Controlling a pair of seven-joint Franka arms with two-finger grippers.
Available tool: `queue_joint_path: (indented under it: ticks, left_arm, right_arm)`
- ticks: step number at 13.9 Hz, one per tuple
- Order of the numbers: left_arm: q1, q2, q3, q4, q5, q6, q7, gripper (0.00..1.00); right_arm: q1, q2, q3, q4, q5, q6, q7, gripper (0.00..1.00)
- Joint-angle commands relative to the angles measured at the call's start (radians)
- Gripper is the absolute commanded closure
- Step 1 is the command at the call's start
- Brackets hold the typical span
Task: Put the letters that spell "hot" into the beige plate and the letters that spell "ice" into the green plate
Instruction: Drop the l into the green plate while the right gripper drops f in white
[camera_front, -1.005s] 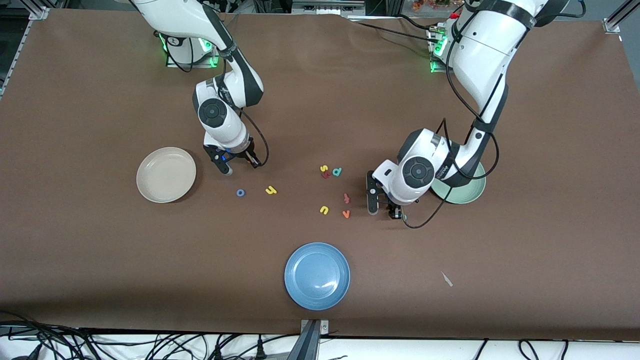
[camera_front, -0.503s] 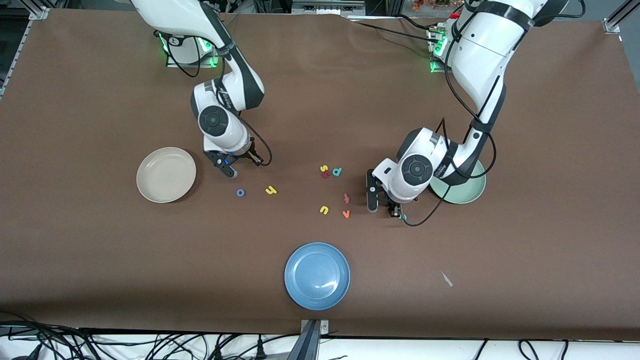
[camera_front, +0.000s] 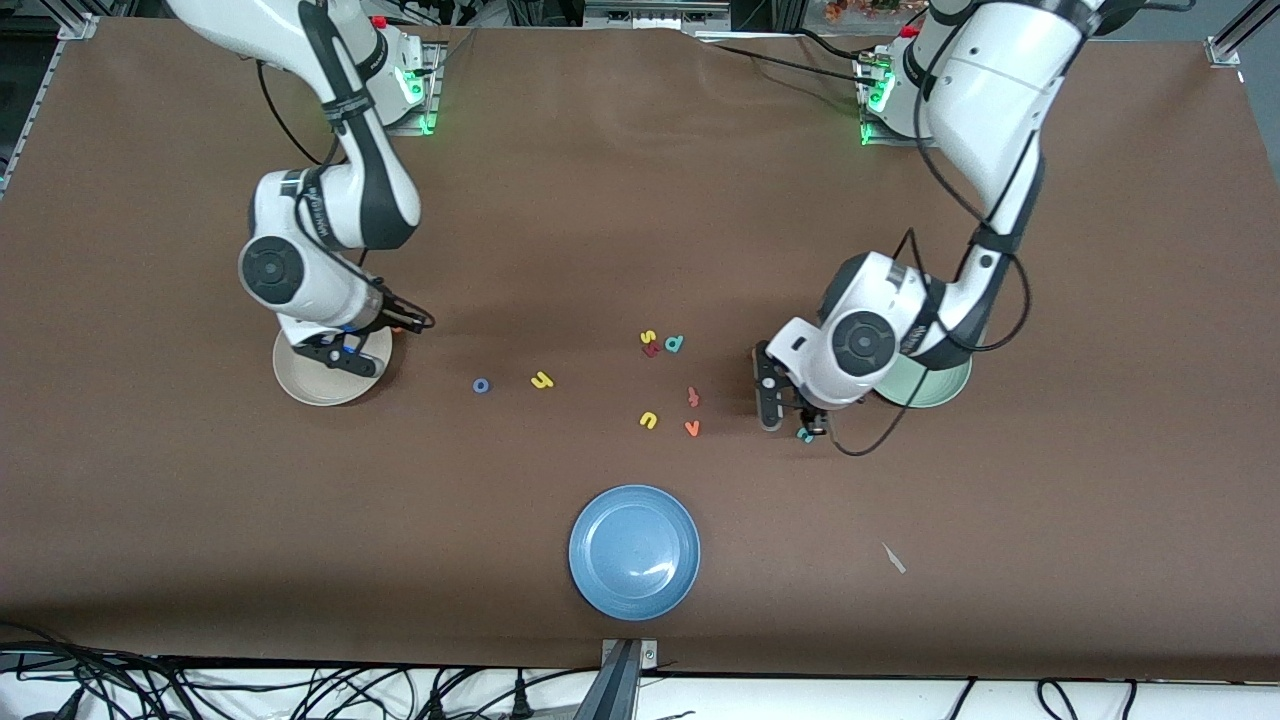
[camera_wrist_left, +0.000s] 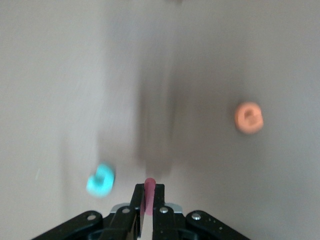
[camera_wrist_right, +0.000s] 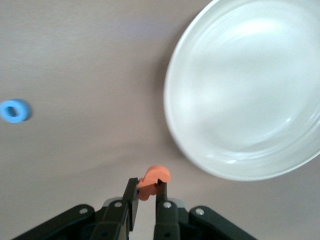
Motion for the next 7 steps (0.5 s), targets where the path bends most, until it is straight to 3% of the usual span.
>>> queue_joint_path:
  ticks: [1,3,4,5,6,7]
  left_arm:
    - [0.078,-0.079,-0.006,-0.044,-0.022,-0.117,0.0,1.0]
    - [0.124,-0.122,-0.008,-0.104,-0.027,-0.153,0.001,1.0]
    - [0.135,-0.148,-0.006,-0.143,-0.027,-0.153,0.003,1.0]
    - [0.141,-0.173,-0.006,-0.192,-0.027,-0.15,0.003,1.0]
    - [0.147,-0.194,-0.006,-0.223,-0.027,-0.144,0.003,1.0]
    - [0.156,-0.209,-0.006,-0.248,-0.027,-0.146,0.003,1.0]
  right_arm:
    - [0.008,0.01,-0.068,-0.023,-0.025,0.04,-0.192,1.0]
    - [0.003,0.029,-0.118,-0.024,-0.025,0.06,-0.35,1.0]
    - [0.003,0.039,-0.132,-0.024,-0.024,0.072,-0.419,0.88]
    - [-0.002,0.05,-0.14,-0.023,-0.024,0.086,-0.467,0.57]
    - [-0.005,0.053,-0.138,-0.02,-0.022,0.089,-0.469,0.01]
    - [-0.002,0.055,-0.137,-0.015,-0.021,0.086,-0.465,0.0]
